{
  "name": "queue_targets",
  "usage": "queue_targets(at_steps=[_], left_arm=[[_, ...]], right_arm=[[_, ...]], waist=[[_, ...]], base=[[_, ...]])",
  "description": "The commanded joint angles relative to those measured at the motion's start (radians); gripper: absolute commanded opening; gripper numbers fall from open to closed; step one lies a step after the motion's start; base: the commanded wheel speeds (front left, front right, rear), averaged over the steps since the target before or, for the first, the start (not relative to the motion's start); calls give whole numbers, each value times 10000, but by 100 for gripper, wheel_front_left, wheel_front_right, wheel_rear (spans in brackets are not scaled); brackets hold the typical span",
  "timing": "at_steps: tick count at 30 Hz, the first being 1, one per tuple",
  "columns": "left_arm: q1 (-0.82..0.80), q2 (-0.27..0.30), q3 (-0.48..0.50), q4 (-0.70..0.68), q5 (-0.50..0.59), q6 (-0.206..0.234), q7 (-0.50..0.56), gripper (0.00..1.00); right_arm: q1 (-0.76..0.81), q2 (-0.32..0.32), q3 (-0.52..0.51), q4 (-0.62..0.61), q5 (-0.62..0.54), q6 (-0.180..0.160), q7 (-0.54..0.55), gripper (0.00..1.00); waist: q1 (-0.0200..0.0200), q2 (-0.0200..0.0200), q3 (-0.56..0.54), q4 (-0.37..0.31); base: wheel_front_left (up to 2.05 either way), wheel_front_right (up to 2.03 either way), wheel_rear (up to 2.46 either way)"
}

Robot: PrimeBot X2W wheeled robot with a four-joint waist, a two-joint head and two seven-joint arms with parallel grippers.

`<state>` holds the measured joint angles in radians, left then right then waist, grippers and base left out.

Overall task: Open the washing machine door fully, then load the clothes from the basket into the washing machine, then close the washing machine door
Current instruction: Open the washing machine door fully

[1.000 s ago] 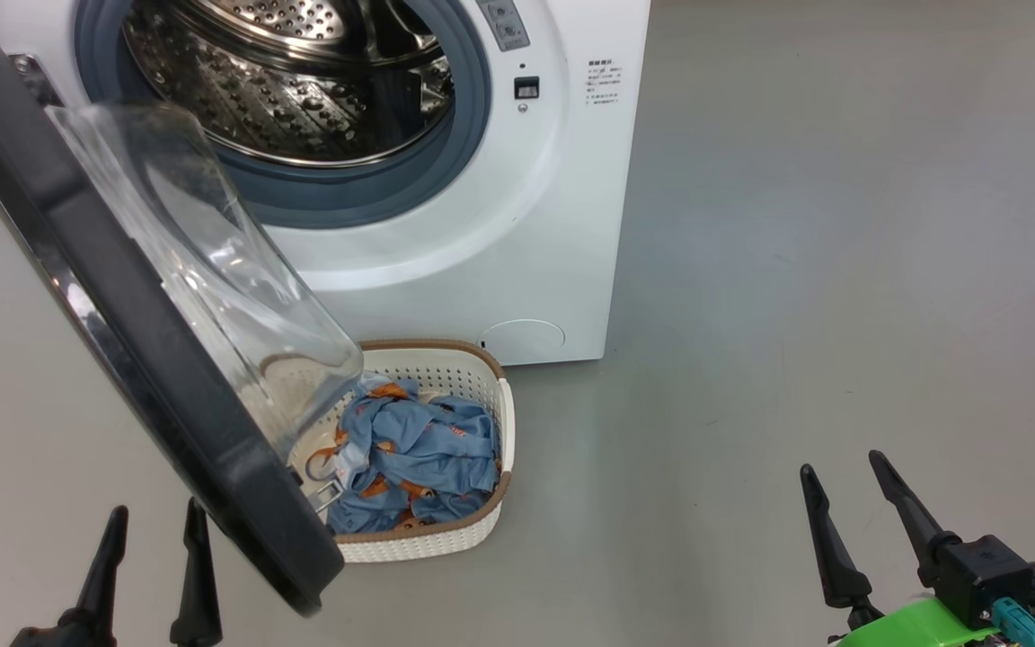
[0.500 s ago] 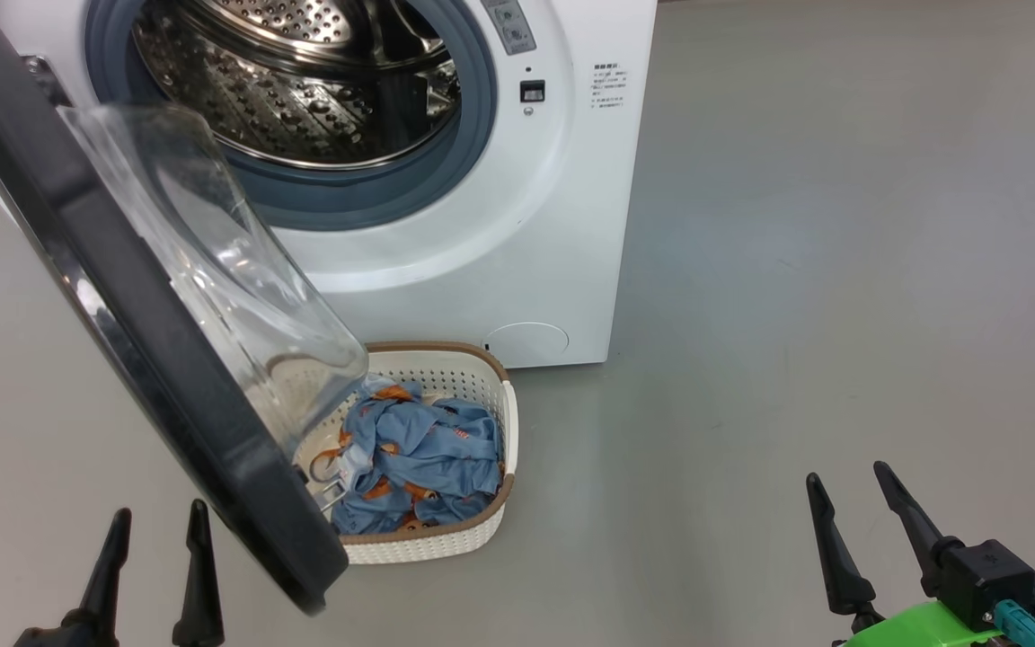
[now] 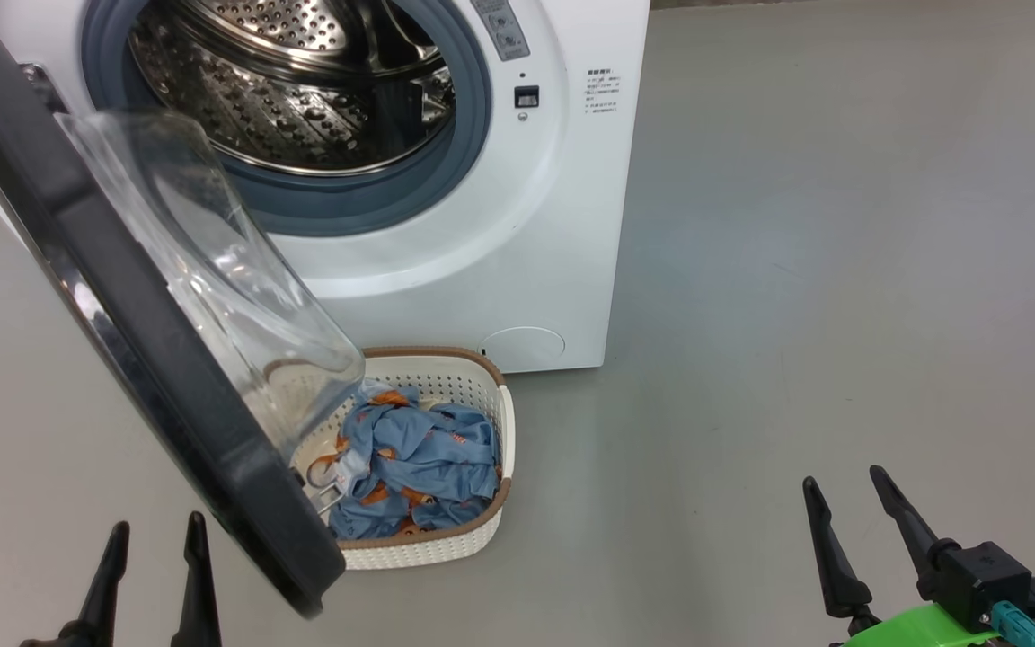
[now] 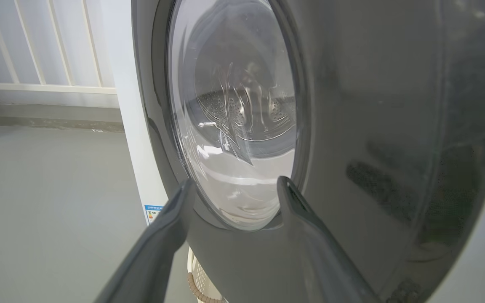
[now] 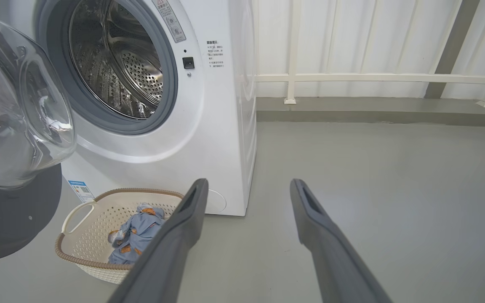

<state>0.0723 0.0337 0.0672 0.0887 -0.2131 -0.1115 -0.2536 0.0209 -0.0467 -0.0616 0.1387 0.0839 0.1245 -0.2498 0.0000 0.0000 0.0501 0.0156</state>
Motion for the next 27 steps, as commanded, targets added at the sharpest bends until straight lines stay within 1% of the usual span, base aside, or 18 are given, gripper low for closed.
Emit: queue_targets(at_steps=[1,4,5,6,7,10,15,18,22,25,27], left_arm=[[-120,166,332,-202,-20,-70,-82,100],[-126,166,318,-169,-8,-84,-82,100],[-125,166,313,-152,-6,-88,-82,72],[-119,166,303,-125,-6,-94,-82,38],[-106,166,276,-78,7,-101,-82,0],[-116,166,274,-60,-19,-124,-82,0],[-295,166,636,-629,-213,-140,-82,0],[-614,166,1042,-1522,-295,-148,-82,0],[-1134,166,1460,-3082,-350,-166,-82,0],[-1420,196,1428,-3984,-367,-180,-82,0],[-1540,243,1240,-4443,-365,-185,-82,0]], right_arm=[[-310,-36,295,-198,139,62,-120,100],[-299,-36,318,-183,145,62,-120,100],[-290,-36,326,-173,154,62,-120,100],[-284,-36,337,-163,163,62,-120,100],[-281,-36,349,-154,176,62,-120,100],[-277,-36,378,-137,196,62,-120,100],[-257,-36,379,-157,206,62,-120,100],[-247,-36,380,-159,222,62,-120,100],[-250,-36,380,-136,273,62,-120,100],[-256,-36,410,-114,334,62,-120,100],[-261,-36,435,-97,380,62,-120,100]], waist=[[0,0,-4,-1],[0,0,-26,8],[0,0,-39,11],[0,0,-49,14],[0,0,-60,15],[0,0,-106,29],[0,0,-122,66],[0,0,-112,89],[0,0,-98,123],[0,0,-103,118],[0,0,-116,101]], base=[[0,0,0],[0,0,0],[0,0,0],[0,0,0],[0,0,0],[0,0,0],[0,0,0],[0,0,0],[0,0,0],[0,0,0],[0,0,0]])
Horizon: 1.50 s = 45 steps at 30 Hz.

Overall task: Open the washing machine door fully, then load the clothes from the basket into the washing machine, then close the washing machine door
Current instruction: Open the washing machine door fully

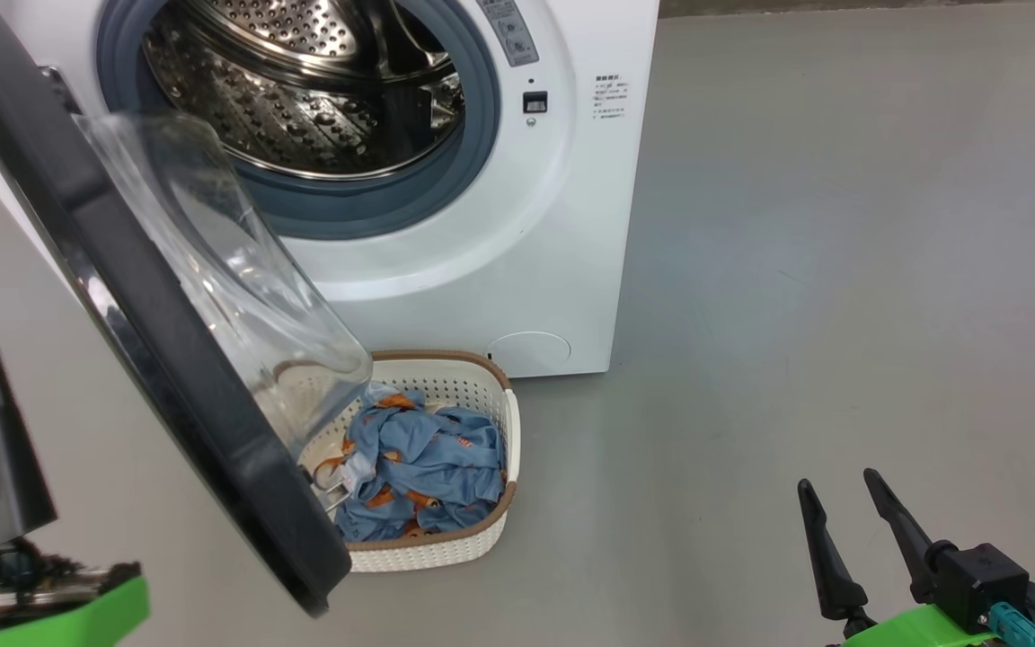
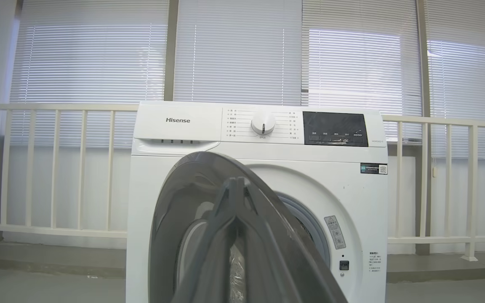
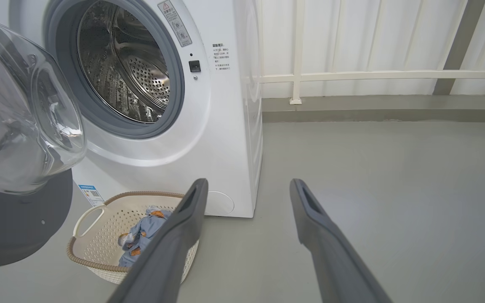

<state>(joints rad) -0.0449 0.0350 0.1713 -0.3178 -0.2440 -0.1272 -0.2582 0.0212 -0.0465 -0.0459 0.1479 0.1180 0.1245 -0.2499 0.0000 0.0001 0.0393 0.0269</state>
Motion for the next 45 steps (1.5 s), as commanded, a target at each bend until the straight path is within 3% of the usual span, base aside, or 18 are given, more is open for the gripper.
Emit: queue_targets(at_steps=[1,14,26,33,45], left_arm=[[-413,279,41,-602,-48,-29,-36,0],[-458,1155,-3202,-1818,-11,-33,-36,0],[200,1021,-5893,-108,-441,-34,-36,0],[382,961,-6294,1000,-520,-34,-36,0],[478,750,-5691,2886,-662,-34,-36,0]], right_arm=[[-267,-38,295,-182,52,62,-118,100],[-328,-37,461,-192,188,62,-118,100],[-336,-37,600,-159,322,62,-118,100],[-363,-37,664,-155,390,62,-118,100],[-417,-37,675,-138,529,62,-118,100]], waist=[[0,-1,-13,-27],[0,-1,68,-54],[0,-1,116,19],[0,-1,204,55],[0,-1,347,27]], base=[[0,0,0],[0,0,0],[0,0,0],[0,0,0],[0,0,0]])
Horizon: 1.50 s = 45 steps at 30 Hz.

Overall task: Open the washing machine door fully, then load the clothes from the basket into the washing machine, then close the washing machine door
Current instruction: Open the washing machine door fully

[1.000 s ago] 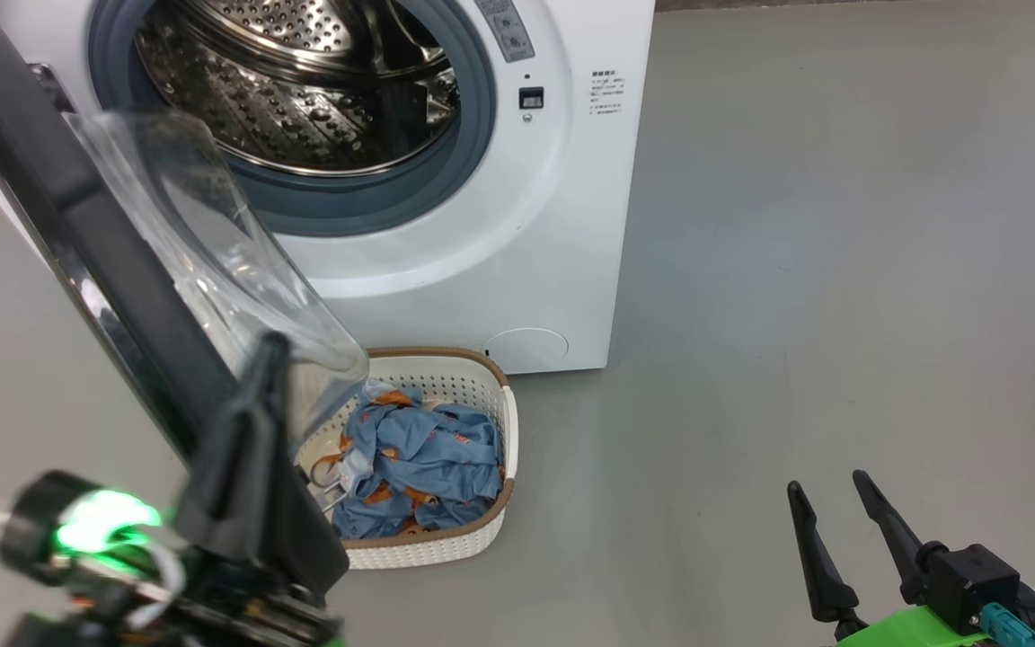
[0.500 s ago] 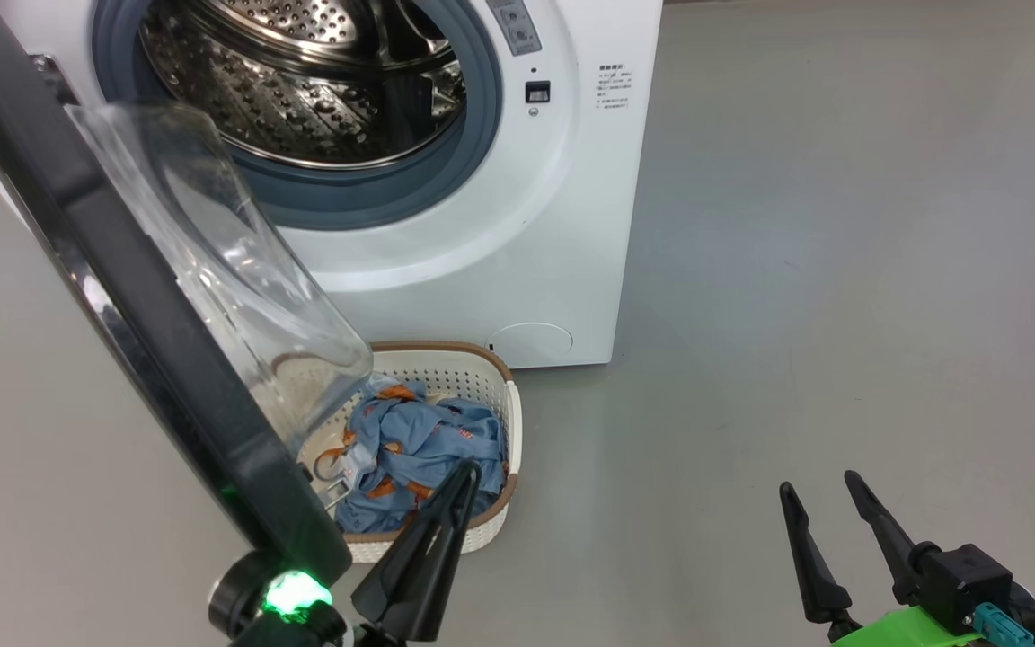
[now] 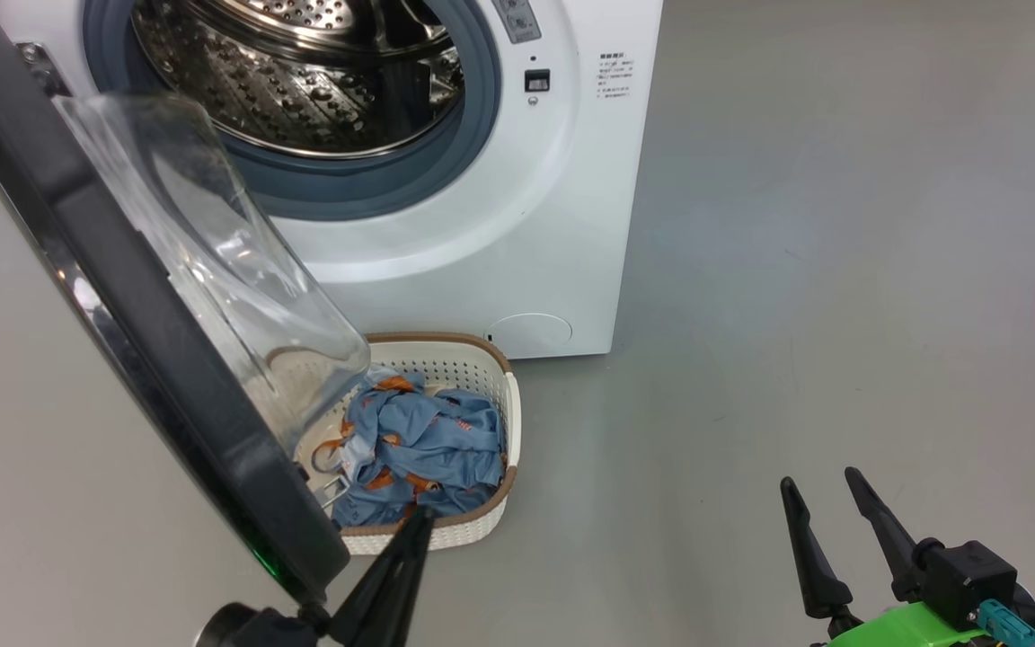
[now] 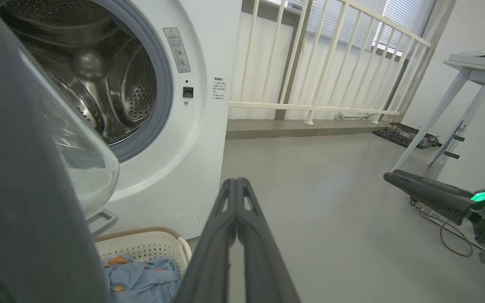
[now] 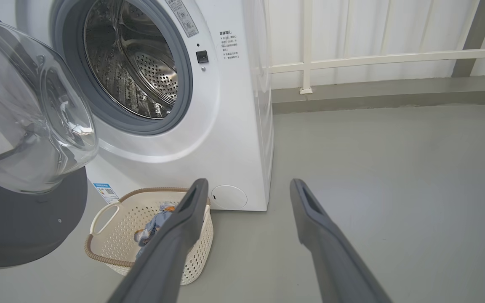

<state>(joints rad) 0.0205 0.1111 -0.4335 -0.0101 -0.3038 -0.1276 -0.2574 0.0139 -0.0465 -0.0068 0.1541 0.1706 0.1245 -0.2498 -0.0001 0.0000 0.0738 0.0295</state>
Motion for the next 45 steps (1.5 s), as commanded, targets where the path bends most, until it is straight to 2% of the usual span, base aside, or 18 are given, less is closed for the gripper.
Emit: queue_targets(at_steps=[1,10,27,37,45], left_arm=[[-215,-35,446,-16,-103,-30,-44,0],[-689,-163,1046,659,-178,-30,-44,0],[-623,-297,1581,536,-73,-30,-44,0],[-451,-446,2074,559,53,-31,-44,0],[-222,-537,2364,395,125,-31,-44,0]], right_arm=[[-350,-37,292,-197,11,62,-120,100],[-450,-37,308,-212,11,62,-120,100],[-468,-37,394,-77,38,62,-120,100],[-413,-37,390,-19,61,62,-120,100],[-408,-37,368,41,47,62,-120,100]], waist=[[1,0,15,-6],[1,0,249,-69],[1,0,216,188],[1,0,196,718],[1,0,286,1456]], base=[[0,0,0],[0,0,0],[0,0,0],[0,0,0],[0,0,0]])
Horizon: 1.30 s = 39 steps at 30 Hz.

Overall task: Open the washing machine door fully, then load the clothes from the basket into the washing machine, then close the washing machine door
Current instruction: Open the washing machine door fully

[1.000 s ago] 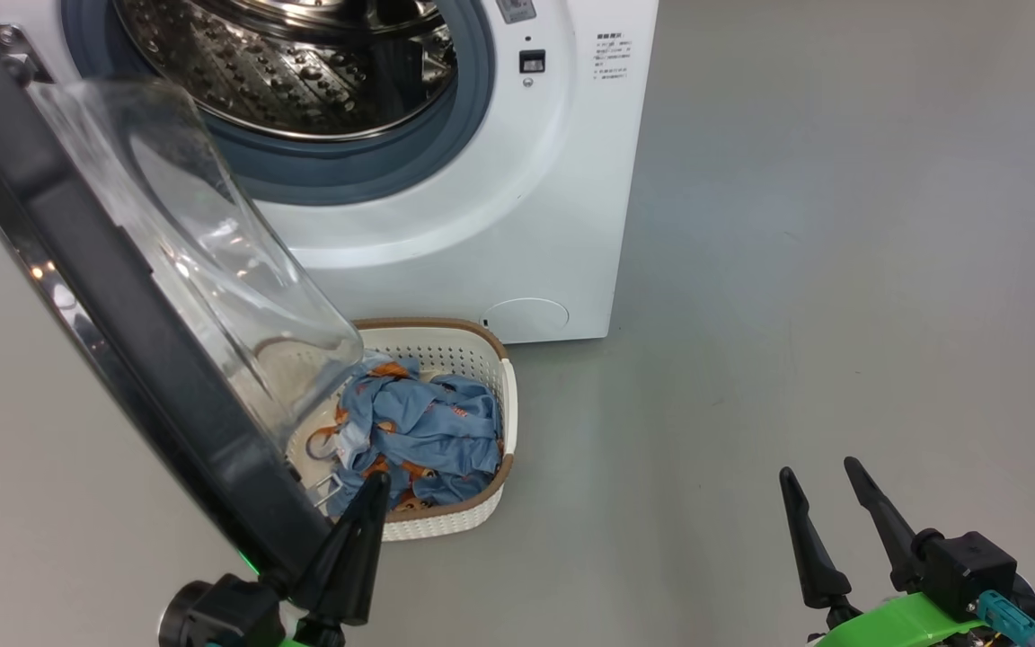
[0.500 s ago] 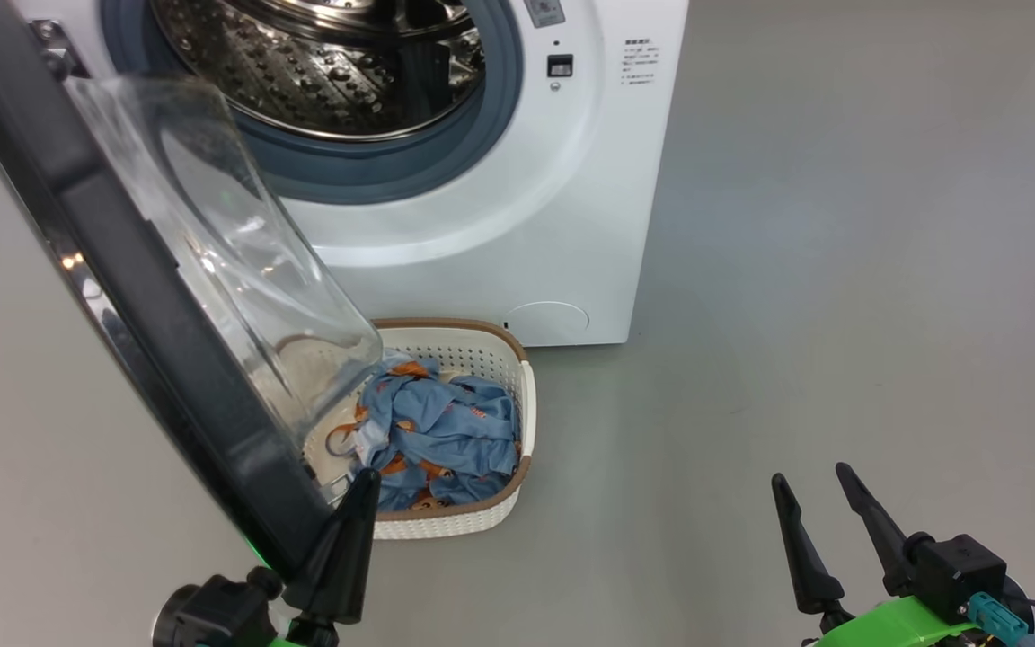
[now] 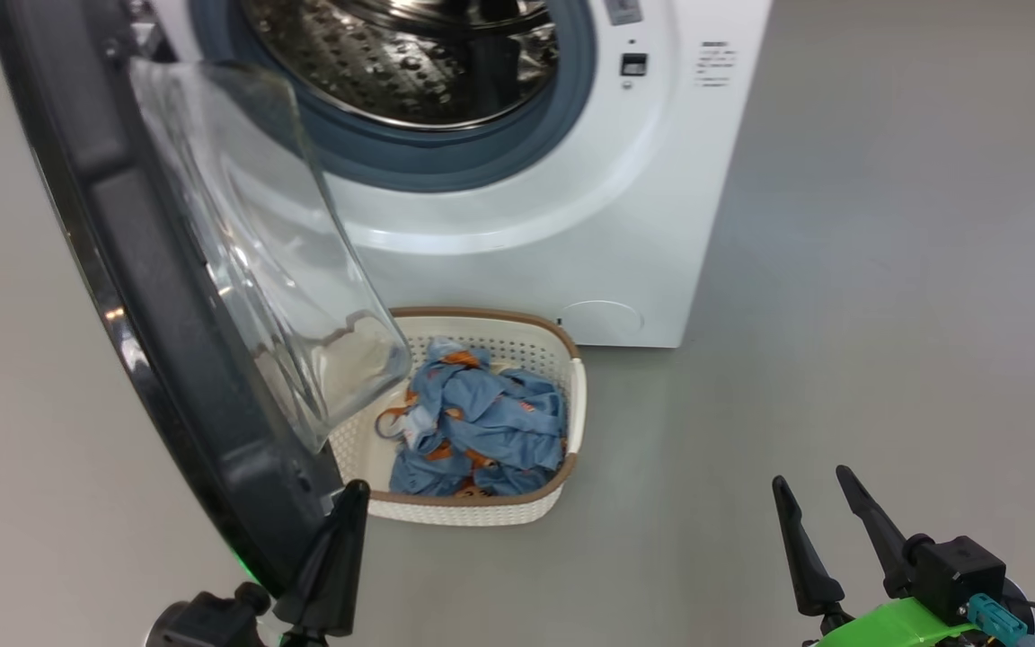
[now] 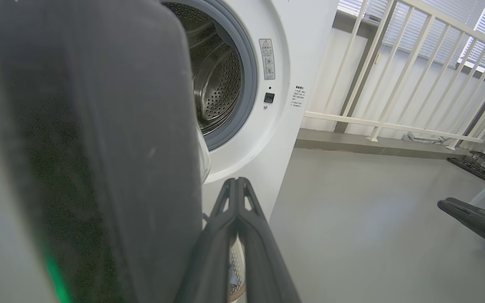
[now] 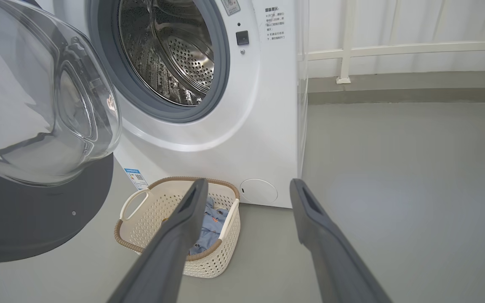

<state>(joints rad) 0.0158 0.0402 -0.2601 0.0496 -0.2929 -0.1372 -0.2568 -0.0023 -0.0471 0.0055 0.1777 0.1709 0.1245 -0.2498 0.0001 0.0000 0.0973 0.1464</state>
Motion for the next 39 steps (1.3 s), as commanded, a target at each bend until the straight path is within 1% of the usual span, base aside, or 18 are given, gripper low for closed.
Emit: queue_targets(at_steps=[1,10,12,18,23,26,32,39], left_arm=[[-164,164,690,-216,34,65,-49,0],[-13,116,1174,-324,116,108,-49,0],[-1,113,1264,-334,103,143,-49,0],[147,104,1862,-354,-65,493,-49,0],[92,103,2585,-130,-446,932,-49,0],[-132,102,3062,192,-489,1062,-49,0],[-865,102,4196,783,-884,1214,-49,0],[-1618,105,5494,1520,-973,1303,-49,0]], right_arm=[[-254,-31,252,-185,52,62,-120,100],[-276,-31,201,-101,16,62,-120,100],[-268,-31,211,-93,31,62,-120,100],[-269,-31,306,-32,111,62,-120,100],[-299,-31,346,-10,116,62,-120,100],[-320,-31,357,6,93,62,-120,100],[-430,-31,340,10,8,62,-120,100],[-637,-31,335,29,-128,62,-120,100]], waist=[[-1,0,60,377],[-1,0,23,1147],[-1,0,19,1222],[-1,0,-18,1484],[-1,0,-8,1482],[-1,0,81,1397],[-1,0,391,1173],[-1,0,741,1031]], base=[[0,0,0],[0,0,0],[0,0,0],[0,0,0],[0,0,0],[0,0,0],[0,0,0],[0,0,0]])
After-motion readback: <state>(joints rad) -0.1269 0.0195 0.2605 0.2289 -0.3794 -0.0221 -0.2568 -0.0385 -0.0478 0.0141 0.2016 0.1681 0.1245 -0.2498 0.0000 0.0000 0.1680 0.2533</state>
